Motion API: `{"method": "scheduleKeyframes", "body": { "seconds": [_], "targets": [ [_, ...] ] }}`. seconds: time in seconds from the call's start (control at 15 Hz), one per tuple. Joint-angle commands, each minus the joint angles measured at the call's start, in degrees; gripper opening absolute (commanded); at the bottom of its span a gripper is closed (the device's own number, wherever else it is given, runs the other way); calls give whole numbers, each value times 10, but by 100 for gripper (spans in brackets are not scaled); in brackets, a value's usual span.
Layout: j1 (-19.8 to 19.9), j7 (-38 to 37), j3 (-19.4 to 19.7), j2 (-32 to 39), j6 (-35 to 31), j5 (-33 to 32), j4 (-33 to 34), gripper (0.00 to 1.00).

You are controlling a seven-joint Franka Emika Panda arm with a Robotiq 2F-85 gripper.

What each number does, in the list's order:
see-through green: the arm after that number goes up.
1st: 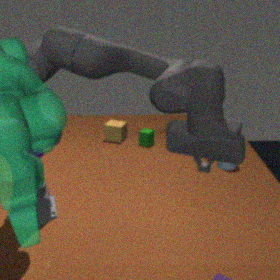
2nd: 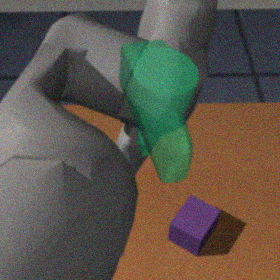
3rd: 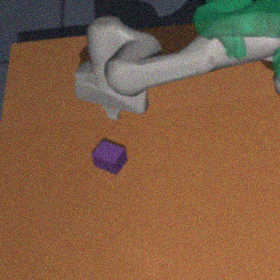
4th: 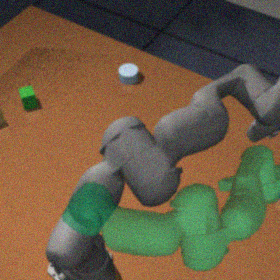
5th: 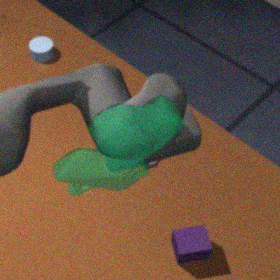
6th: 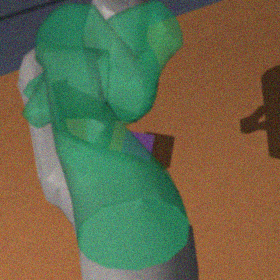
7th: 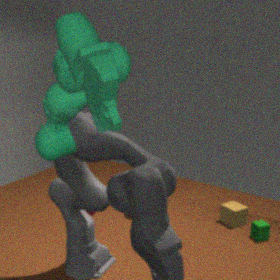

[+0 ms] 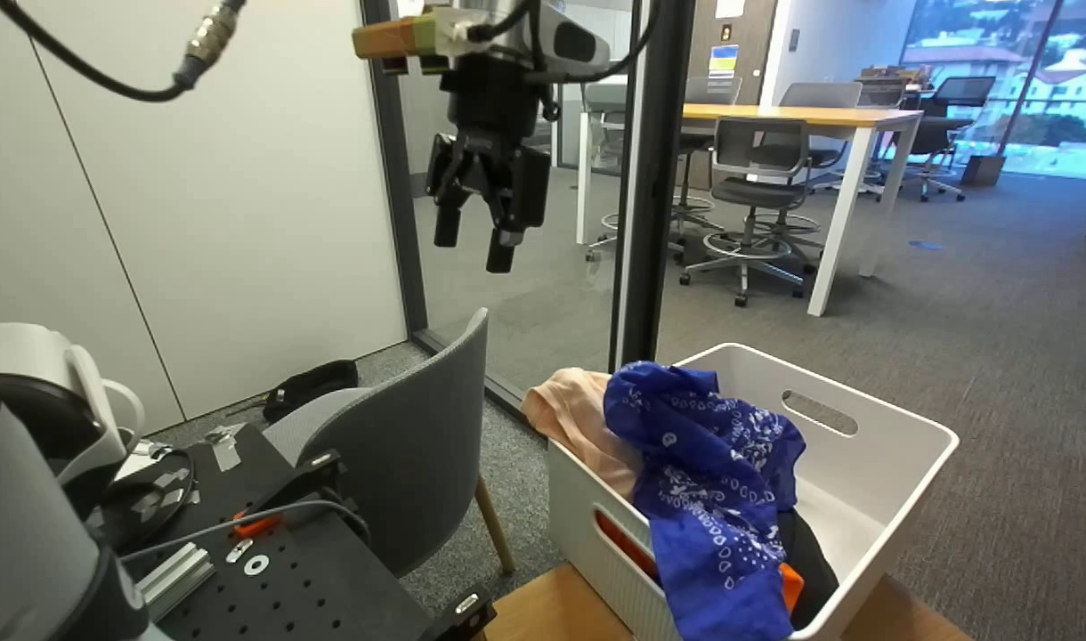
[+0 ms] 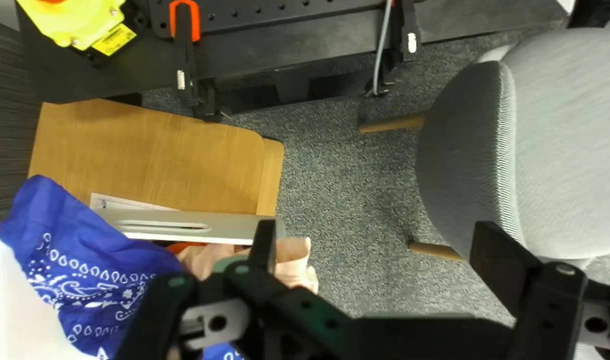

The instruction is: Put the blue cloth and the shirt into the basket.

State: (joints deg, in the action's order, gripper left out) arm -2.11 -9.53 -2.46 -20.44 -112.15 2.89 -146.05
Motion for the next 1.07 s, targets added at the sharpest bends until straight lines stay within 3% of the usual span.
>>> {"method": "scheduleKeyframes", "body": {
  "seconds": [0.0,0.33,0.73,0.8,1.0],
  "targets": [
    [-15,-4,-7,-144,-26,55,-79,100],
    [-16,-14,-12,-274,8,90,-138,100],
    [-10,-53,-31,-320,109,91,-120,100],
    [-7,-25,-22,-293,83,80,-120,100],
    [-7,-40,-31,-307,102,80,-120,100]
  ]
}}
